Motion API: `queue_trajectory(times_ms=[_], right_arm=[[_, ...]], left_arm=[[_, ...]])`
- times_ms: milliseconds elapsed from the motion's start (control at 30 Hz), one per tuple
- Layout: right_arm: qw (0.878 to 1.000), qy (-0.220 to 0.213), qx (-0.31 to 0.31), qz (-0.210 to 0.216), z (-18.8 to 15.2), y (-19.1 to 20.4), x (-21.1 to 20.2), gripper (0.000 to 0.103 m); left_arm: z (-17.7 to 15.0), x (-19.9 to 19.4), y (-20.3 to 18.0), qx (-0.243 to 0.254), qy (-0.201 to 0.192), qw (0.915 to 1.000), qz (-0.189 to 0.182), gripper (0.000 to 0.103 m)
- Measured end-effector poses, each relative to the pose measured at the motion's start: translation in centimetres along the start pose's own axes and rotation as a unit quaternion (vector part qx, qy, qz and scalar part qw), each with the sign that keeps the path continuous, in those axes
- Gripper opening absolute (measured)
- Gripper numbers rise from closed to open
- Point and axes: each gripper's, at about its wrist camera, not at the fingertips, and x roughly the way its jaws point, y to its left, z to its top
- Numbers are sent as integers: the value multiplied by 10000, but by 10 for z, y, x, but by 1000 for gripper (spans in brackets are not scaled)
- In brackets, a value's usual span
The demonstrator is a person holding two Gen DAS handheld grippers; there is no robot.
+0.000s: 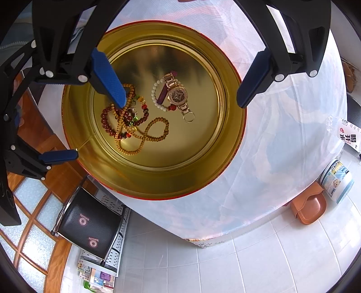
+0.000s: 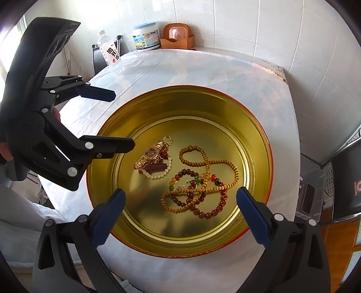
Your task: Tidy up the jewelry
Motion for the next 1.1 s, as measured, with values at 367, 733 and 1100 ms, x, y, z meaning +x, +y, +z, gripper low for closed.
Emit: queue_trajectory(times_ms=[367, 733, 1100], right_arm=[[10000, -21, -6, 10, 0, 0, -2, 99], [9994, -204, -242, 130, 0, 8, -12, 99], [9926, -555, -793, 735, 69, 74, 8, 99]], left_arm=[[1, -1, -2, -36, 14, 10000, 67, 96], [-18, -29, -1, -475, -167, 9973, 525, 96], [-95, -60, 80, -1873, 116, 9738, 1286, 96]])
